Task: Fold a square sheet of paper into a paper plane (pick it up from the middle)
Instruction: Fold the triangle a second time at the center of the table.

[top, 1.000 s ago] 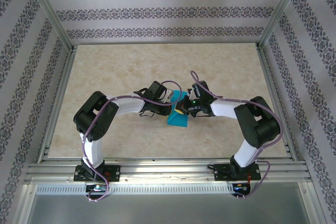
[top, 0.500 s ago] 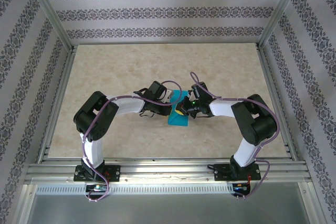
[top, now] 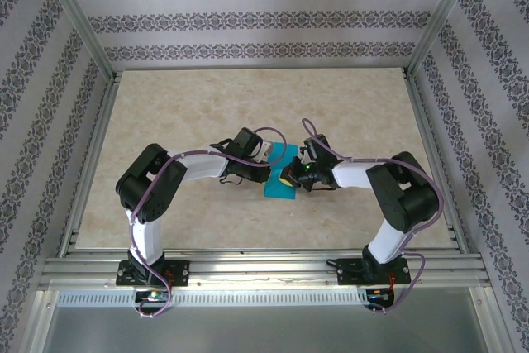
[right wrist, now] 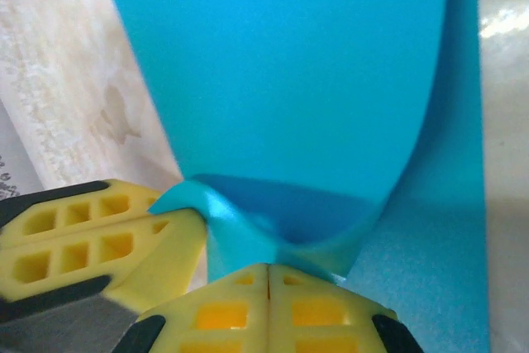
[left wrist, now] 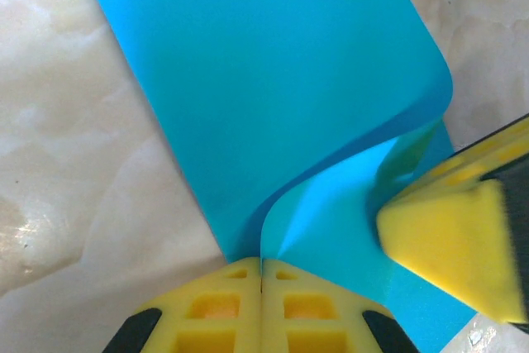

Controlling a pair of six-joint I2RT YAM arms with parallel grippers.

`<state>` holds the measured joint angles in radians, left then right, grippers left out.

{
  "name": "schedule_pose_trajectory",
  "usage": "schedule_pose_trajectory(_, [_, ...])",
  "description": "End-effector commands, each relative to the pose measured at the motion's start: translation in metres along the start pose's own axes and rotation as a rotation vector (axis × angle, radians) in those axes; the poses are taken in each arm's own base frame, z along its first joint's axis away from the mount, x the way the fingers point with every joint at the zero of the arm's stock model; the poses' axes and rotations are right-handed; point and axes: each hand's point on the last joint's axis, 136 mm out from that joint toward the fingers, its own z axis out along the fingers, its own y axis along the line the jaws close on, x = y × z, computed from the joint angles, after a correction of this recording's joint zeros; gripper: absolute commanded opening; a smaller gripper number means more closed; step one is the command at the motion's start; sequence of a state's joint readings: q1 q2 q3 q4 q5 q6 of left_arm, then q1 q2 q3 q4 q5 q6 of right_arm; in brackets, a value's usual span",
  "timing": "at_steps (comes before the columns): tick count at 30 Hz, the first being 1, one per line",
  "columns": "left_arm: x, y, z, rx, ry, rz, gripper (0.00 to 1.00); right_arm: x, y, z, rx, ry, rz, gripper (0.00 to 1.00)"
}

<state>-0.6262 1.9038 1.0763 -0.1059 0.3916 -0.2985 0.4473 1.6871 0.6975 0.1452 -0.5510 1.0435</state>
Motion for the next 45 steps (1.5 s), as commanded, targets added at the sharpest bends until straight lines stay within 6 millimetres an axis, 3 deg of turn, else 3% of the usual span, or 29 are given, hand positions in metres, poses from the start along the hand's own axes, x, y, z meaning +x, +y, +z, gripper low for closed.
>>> schedule_pose_trajectory(1, [0.016,0.01,0.007,-0.033,0.068,-0.008,0.04,-0.009,0.018,-0.014,-0.017,-0.045,-0.035,0.0])
schedule_pose_trajectory(5, [0.016,0.011,0.007,-0.035,0.069,-0.01,0.04,-0.016,0.02,-0.006,-0.018,-0.032,-0.027,0.0])
schedule_pose_trajectory(8, [0.017,0.011,0.008,-0.033,0.07,-0.011,0.03,-0.022,0.01,0.003,0.022,-0.041,0.005,0.0])
schedule_pose_trajectory(13, [0.018,0.011,0.008,-0.035,0.073,-0.012,0.04,-0.028,-0.037,0.007,0.143,-0.101,0.107,0.0])
schedule_pose_trajectory(16, [0.019,0.012,0.007,-0.037,0.077,-0.011,0.03,-0.024,-0.053,0.01,0.15,-0.089,0.15,0.0])
schedule_pose_trajectory(24, [0.02,0.013,0.008,-0.043,0.081,-0.013,0.03,-0.036,-0.041,-0.007,0.078,-0.122,0.164,0.0])
schedule_pose_trajectory(35, [0.021,0.013,0.008,-0.043,0.087,-0.013,0.03,-0.055,-0.069,-0.024,0.111,-0.187,0.222,0.0])
schedule_pose_trajectory(38, [0.02,0.012,0.007,-0.041,0.085,-0.013,0.03,-0.058,-0.064,-0.03,0.098,-0.203,0.204,0.0])
schedule_pose_trajectory(45, [0.019,0.011,0.006,-0.039,0.083,-0.011,0.03,-0.054,-0.018,-0.046,0.034,-0.207,0.03,0.0])
